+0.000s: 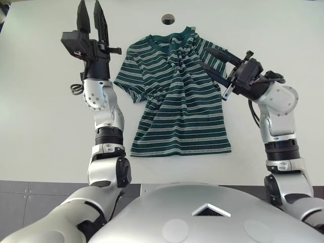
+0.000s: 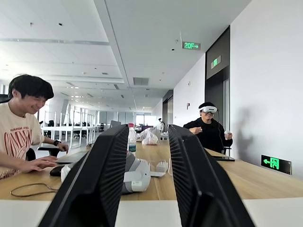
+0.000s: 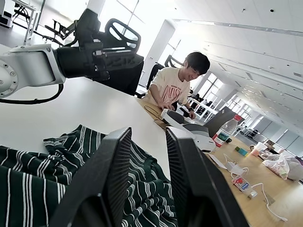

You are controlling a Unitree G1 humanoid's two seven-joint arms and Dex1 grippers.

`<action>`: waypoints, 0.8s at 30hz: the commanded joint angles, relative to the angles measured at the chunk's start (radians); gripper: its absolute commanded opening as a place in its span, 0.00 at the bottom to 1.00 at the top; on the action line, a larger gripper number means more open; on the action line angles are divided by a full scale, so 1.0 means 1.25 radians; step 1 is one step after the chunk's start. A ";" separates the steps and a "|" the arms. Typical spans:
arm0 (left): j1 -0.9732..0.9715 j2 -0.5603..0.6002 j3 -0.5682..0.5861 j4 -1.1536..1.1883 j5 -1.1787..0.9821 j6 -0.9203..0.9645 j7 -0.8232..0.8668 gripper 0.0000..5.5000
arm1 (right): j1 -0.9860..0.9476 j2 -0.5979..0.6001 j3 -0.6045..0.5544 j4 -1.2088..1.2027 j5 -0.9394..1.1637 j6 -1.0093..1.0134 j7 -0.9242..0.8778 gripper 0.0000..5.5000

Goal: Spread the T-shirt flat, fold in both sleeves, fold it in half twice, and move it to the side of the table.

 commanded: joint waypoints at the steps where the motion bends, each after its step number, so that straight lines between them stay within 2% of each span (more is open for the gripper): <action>1: -0.002 -0.006 -0.013 -0.019 0.025 -0.024 0.013 0.28 | 0.010 -0.024 0.008 -0.041 0.038 0.016 0.029 0.24; 8: -0.003 0.002 -0.006 -0.015 0.017 -0.016 0.024 0.28 | 0.048 -0.054 0.045 -0.086 0.080 0.044 0.092 0.24; 16: -0.005 0.010 0.002 -0.029 -0.012 0.006 0.015 0.28 | 0.075 -0.061 0.077 -0.123 0.079 0.061 0.096 0.24; 24: 0.030 0.002 -0.050 -0.107 -0.017 -0.007 -0.045 0.28 | 0.084 -0.071 0.079 -0.135 0.071 0.069 0.091 0.24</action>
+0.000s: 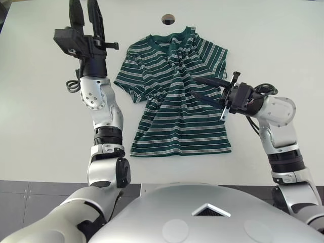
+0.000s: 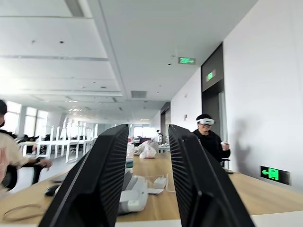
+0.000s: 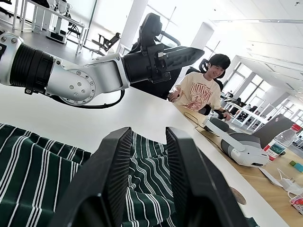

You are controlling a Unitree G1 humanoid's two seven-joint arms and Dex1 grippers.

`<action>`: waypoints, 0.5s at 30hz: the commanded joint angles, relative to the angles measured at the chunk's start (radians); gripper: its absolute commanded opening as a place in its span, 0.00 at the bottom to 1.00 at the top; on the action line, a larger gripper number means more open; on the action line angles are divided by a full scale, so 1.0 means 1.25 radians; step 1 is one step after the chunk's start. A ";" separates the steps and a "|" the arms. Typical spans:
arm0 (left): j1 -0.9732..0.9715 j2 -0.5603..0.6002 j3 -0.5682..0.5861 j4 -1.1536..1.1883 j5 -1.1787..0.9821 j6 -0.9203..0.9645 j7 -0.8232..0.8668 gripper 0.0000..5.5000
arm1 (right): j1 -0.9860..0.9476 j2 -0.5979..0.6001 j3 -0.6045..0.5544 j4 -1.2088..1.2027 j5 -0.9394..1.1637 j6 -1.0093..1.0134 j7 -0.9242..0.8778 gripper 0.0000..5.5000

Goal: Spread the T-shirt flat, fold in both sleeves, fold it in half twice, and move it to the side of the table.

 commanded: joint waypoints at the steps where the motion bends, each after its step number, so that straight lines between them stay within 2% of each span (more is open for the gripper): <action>1: 0.016 0.003 -0.018 -0.048 0.003 0.026 -0.010 0.28 | 0.002 -0.014 0.002 -0.006 -0.015 0.009 -0.004 0.24; 7: 0.035 0.038 -0.026 -0.067 0.127 0.035 0.054 0.28 | -0.025 0.020 0.009 0.083 -0.092 -0.012 -0.076 0.24; 15: 0.102 0.067 -0.024 -0.143 0.099 0.079 0.039 0.28 | -0.012 0.012 0.060 0.093 -0.123 0.001 -0.062 0.24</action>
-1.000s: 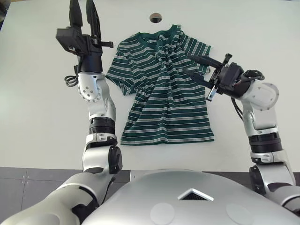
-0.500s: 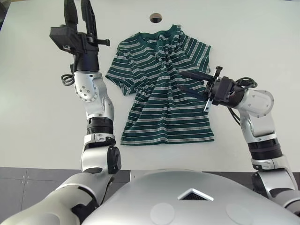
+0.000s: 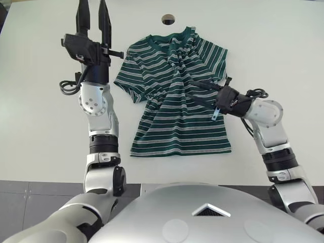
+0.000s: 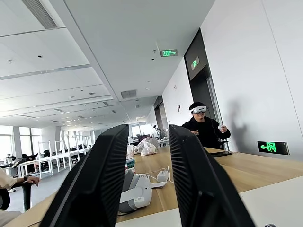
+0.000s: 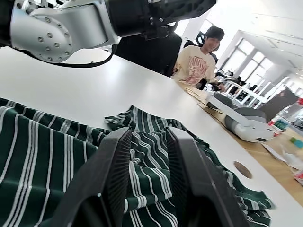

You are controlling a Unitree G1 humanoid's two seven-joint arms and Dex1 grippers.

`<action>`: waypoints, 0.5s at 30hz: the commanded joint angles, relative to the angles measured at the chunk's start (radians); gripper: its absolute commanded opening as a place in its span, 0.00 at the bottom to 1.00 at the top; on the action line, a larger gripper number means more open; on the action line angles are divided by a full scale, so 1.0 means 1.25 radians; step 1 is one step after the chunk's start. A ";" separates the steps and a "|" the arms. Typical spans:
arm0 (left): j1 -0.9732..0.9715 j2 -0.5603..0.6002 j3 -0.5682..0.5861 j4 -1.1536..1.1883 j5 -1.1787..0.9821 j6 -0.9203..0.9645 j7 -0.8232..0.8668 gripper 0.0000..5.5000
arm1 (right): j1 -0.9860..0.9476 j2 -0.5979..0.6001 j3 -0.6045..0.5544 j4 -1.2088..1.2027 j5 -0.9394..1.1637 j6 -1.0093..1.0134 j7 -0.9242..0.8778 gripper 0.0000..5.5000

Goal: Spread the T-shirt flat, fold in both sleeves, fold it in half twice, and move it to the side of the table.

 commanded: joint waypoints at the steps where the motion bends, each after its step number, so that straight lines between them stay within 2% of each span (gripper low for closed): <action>1: 0.031 0.023 -0.002 -0.042 -0.018 0.061 -0.014 0.28 | 0.003 -0.019 0.015 0.003 -0.015 0.019 0.014 0.24; 4: 0.051 0.041 -0.008 -0.065 0.006 0.095 -0.014 0.28 | 0.020 -0.051 0.040 -0.011 -0.043 0.036 0.037 0.24; 11: 0.089 0.063 -0.033 -0.155 0.033 0.126 -0.024 0.28 | 0.016 -0.216 0.198 0.027 -0.354 -0.025 0.108 0.24; 15: 0.097 0.072 -0.035 -0.228 0.018 0.187 -0.028 0.28 | 0.063 -0.316 0.232 -0.140 -0.244 0.066 0.260 0.24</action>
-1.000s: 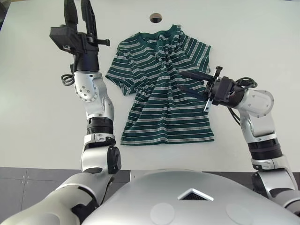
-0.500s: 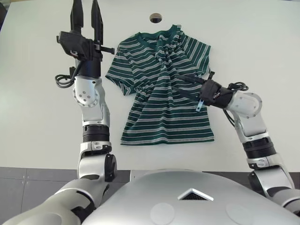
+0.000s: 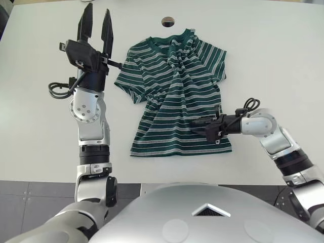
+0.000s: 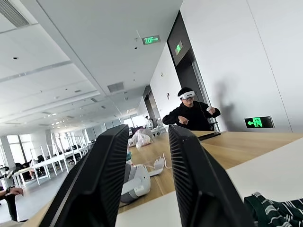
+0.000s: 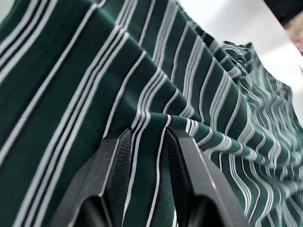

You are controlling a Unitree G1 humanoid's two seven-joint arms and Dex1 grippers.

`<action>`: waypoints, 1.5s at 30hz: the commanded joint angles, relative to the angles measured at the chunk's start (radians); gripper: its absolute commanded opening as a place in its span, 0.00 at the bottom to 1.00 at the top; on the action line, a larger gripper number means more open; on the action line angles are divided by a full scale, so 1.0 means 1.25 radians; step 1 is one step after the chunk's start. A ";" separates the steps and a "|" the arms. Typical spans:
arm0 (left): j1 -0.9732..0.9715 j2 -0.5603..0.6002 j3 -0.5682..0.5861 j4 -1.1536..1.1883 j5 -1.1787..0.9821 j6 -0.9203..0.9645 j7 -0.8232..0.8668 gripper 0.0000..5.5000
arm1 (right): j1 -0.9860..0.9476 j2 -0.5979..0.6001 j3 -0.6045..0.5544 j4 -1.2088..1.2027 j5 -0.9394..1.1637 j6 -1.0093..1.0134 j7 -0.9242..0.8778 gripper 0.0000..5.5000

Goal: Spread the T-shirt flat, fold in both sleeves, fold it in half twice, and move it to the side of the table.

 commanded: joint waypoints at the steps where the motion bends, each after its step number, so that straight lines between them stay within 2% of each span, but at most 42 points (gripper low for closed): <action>1: 0.006 0.018 -0.001 -0.069 -0.013 0.082 -0.005 0.28 | 0.092 -0.129 0.043 -0.155 0.099 0.136 0.176 0.24; 4: 0.009 0.025 -0.001 -0.112 -0.015 0.135 -0.006 0.28 | 0.115 -0.158 0.026 -0.247 0.167 0.201 0.195 0.24; 9: 0.028 0.040 0.000 -0.141 0.006 0.217 0.000 0.28 | 0.087 -0.118 -0.019 -0.236 0.164 0.205 0.128 0.24; 12: 0.075 0.060 0.006 -0.144 0.005 0.268 -0.015 0.28 | 0.048 -0.086 -0.093 -0.247 0.224 0.214 0.080 0.24; 15: 0.106 0.077 0.012 -0.157 -0.017 0.293 -0.039 0.28 | 0.017 -0.089 -0.198 -0.268 0.400 0.289 0.095 0.24; 17: 0.123 0.085 0.013 -0.160 -0.061 0.381 -0.067 0.28 | 0.002 -0.099 -0.249 -0.244 0.484 0.327 0.119 0.24; 20: 0.160 0.117 0.023 -0.156 -0.122 0.560 -0.108 0.28 | -0.022 -0.093 -0.292 -0.169 0.511 0.340 0.124 0.24; 25: 0.173 0.163 0.107 -0.127 -0.226 0.831 -0.117 0.28 | -0.034 -0.071 -0.315 -0.100 0.493 0.309 0.113 0.24; 28: 0.160 0.166 0.147 -0.088 -0.277 0.935 -0.115 0.36 | -0.030 -0.062 -0.320 -0.094 0.487 0.297 0.107 0.24; 33: 0.161 0.154 0.131 -0.063 -0.326 1.033 -0.149 0.49 | -0.020 -0.056 -0.325 -0.094 0.480 0.285 0.102 0.24; 39: 0.128 0.123 0.130 -0.035 -0.406 1.153 -0.151 0.49 | -0.011 -0.057 -0.330 -0.097 0.476 0.280 0.100 0.24; 45: 0.088 0.108 0.123 0.000 -0.413 1.181 -0.125 0.49 | -0.006 -0.051 -0.327 -0.101 0.472 0.278 0.095 0.24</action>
